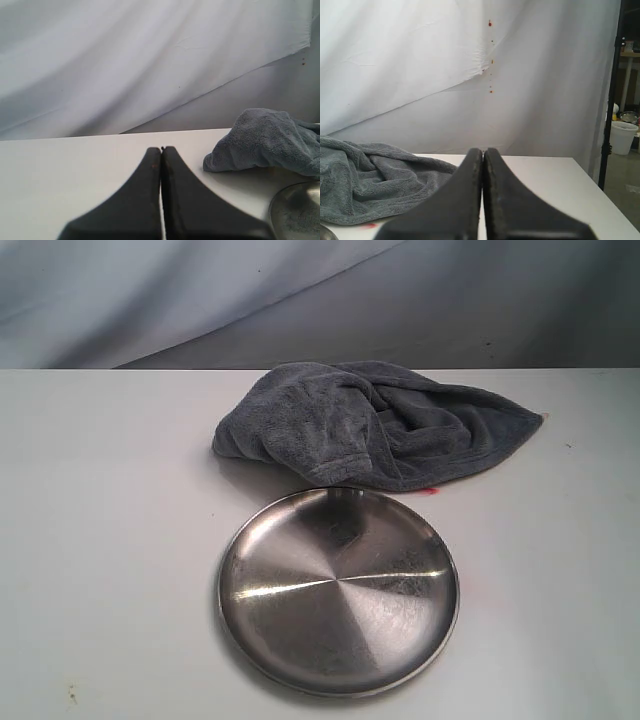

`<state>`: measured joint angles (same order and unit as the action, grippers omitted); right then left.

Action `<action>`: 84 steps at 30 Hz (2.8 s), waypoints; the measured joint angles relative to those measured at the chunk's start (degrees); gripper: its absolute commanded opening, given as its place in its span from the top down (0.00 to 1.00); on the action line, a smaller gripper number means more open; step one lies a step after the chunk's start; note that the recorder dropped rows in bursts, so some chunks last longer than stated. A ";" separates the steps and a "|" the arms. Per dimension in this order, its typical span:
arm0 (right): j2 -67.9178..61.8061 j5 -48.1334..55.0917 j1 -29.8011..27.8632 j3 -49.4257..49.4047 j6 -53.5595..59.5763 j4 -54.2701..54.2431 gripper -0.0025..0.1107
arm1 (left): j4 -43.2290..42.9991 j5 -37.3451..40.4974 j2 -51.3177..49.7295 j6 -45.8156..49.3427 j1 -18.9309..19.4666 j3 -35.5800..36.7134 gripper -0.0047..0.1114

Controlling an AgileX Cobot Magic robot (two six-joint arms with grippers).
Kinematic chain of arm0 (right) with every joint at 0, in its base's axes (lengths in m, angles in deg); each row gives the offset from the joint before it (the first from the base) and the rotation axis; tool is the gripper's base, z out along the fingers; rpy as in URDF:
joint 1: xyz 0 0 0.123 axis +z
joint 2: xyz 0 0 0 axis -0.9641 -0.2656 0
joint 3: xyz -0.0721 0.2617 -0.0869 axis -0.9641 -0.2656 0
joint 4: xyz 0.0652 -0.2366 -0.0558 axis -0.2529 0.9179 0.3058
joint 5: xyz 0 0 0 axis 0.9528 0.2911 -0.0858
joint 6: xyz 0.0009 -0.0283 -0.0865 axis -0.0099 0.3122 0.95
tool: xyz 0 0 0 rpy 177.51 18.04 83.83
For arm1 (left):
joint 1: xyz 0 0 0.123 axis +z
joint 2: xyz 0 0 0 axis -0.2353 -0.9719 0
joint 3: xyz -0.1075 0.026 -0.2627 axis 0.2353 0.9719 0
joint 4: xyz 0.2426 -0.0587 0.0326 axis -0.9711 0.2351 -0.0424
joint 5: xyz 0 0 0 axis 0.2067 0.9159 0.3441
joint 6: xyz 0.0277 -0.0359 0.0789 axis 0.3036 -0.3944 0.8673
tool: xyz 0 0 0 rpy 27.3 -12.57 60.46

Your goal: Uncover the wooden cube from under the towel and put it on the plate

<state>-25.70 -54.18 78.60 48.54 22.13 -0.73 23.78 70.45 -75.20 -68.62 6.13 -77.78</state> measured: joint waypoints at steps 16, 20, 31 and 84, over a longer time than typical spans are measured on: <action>0.00 0.00 0.00 0.00 0.00 0.00 0.98 | 0.00 0.00 0.00 0.00 0.00 0.00 0.96; 0.00 0.00 0.00 0.00 0.00 0.00 0.98 | 0.00 0.00 0.00 0.00 0.00 0.00 0.96; 0.00 0.00 0.00 0.00 0.00 0.00 0.98 | 0.00 0.00 0.00 0.00 0.00 0.00 0.96; 0.22 -14.03 0.00 14.50 -3.14 2.08 0.98 | 0.00 0.00 0.00 0.00 0.00 0.00 0.96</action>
<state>-25.48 -68.21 78.60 63.05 18.99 1.35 23.78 70.45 -75.20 -68.62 6.13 -77.78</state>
